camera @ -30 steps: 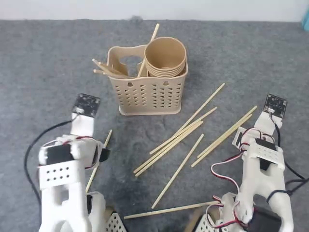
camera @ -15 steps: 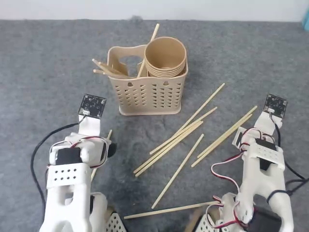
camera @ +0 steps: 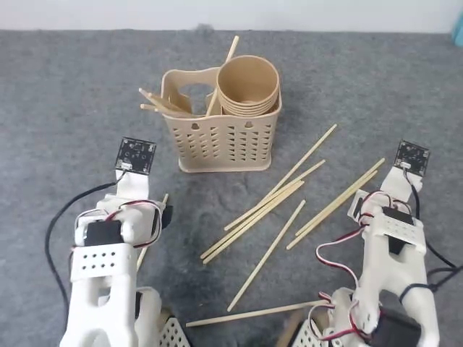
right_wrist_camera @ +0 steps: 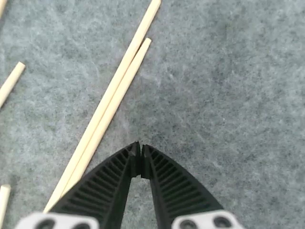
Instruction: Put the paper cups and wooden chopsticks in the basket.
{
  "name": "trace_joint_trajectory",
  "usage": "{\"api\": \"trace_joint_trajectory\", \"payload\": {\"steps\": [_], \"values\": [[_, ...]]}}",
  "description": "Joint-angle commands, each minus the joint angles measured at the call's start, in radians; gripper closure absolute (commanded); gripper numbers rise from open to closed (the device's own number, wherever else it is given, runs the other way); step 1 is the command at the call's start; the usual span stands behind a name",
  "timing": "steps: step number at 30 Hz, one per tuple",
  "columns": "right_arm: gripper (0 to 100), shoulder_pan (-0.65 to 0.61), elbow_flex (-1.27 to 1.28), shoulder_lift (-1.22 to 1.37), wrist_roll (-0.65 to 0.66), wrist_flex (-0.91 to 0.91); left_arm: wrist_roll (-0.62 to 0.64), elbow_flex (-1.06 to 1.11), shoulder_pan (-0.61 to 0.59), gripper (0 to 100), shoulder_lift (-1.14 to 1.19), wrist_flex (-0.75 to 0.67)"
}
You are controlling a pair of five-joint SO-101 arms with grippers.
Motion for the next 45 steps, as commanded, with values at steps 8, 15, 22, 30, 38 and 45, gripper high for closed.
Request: {"api": "trace_joint_trajectory", "payload": {"steps": [8,15,22,30,38,45], "values": [[99.0,-0.005,-0.049,-0.005,0.015,-0.007,0.104,-0.081,0.008,74,0.123,-0.020],[99.0,-0.004,-0.049,-0.005,0.015,-0.007,0.126,-0.206,0.009,74,0.437,-0.040],[99.0,-0.004,-0.049,-0.005,0.015,-0.007,0.129,-0.232,0.006,74,0.594,-0.135],[99.0,-0.005,-0.051,-0.008,0.015,-0.007,0.129,-0.303,0.008,99,0.746,0.051],[99.0,-0.005,-0.051,-0.008,0.015,-0.007,0.120,-0.308,0.006,99,0.689,0.152],[99.0,-0.005,-0.051,-0.008,0.015,-0.007,0.118,-0.311,-0.028,99,0.353,0.321]]}}
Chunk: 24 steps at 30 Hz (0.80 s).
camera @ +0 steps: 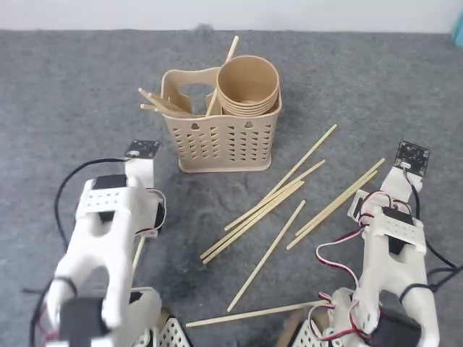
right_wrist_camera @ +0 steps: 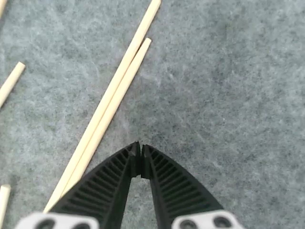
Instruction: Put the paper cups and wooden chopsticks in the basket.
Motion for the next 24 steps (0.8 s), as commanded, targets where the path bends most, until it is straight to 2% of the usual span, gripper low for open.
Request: {"api": "trace_joint_trajectory", "payload": {"steps": [1,4,8,15,19,24], "values": [[99.0,-0.005,-0.051,-0.008,0.015,-0.007,0.005,-0.018,-0.046,99,-0.245,0.068],[99.0,-0.005,-0.051,-0.008,0.015,-0.007,0.006,-0.054,-0.141,99,-0.439,0.044],[99.0,-0.005,-0.051,-0.008,0.015,-0.007,0.006,-0.077,-0.269,99,-0.637,-0.094],[99.0,-0.007,-0.051,-0.008,0.015,-0.007,0.014,-0.134,-0.367,99,-0.718,-0.258],[99.0,-0.007,-0.051,-0.008,0.015,-0.007,0.015,-0.166,-0.370,99,-0.726,-0.436],[99.0,-0.007,-0.051,-0.008,0.015,-0.007,0.015,-0.165,-0.362,99,-0.720,-0.743]]}}
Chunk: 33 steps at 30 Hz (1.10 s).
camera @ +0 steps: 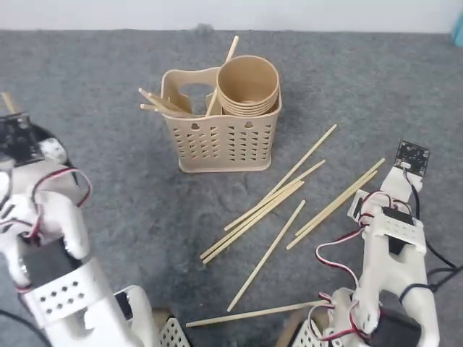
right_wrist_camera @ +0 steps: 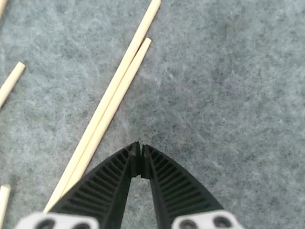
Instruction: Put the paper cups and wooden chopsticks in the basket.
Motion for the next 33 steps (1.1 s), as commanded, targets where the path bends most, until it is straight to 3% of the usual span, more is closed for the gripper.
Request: {"api": "trace_joint_trajectory", "payload": {"steps": [1,6,9,13,16,22,33], "values": [[99.0,-0.007,-0.051,-0.008,0.015,-0.007,0.014,-0.041,0.003,99,-0.018,-0.247],[99.0,-0.008,-0.051,-0.007,0.015,-0.008,0.014,-0.051,0.114,99,-0.026,-0.517],[99.0,-0.008,-0.051,-0.005,0.015,-0.010,0.028,-0.067,0.239,99,-0.011,-0.643],[99.0,-0.008,-0.051,-0.005,0.015,-0.008,0.193,-0.099,0.428,99,0.026,-0.727],[99.0,-0.008,-0.051,-0.005,0.015,-0.008,0.273,-0.119,0.512,99,0.057,-0.732],[99.0,-0.008,-0.051,-0.005,0.015,-0.008,0.279,-0.070,0.609,99,0.140,-0.661],[99.0,-0.008,-0.054,-0.004,0.015,-0.012,0.278,0.061,0.634,99,0.273,-0.658]]}}
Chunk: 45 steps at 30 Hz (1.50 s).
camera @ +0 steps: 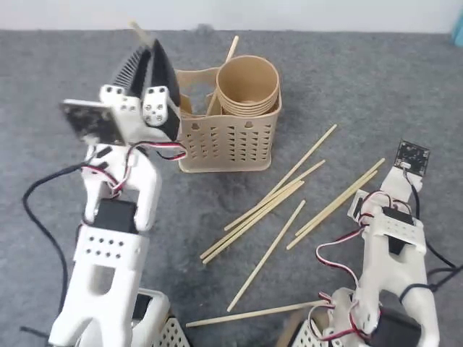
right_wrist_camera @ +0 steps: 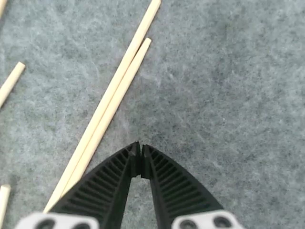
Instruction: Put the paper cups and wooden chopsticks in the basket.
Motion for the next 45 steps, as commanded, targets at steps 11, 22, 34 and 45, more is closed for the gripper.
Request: {"api": "trace_joint_trajectory", "payload": {"steps": [11,22,34,45], "values": [[99.0,-0.008,-0.055,-0.002,0.015,-0.015,0.014,-0.203,-0.038,67,0.002,0.499],[99.0,-0.010,-0.055,-0.002,0.015,-0.012,0.014,-0.619,-0.443,67,0.005,1.106],[99.0,-0.008,-0.055,-0.008,0.015,0.010,0.014,0.240,-0.534,67,0.012,0.542],[99.0,-0.002,-0.210,0.002,0.014,0.386,0.008,0.283,-0.491,67,0.186,0.402]]}}
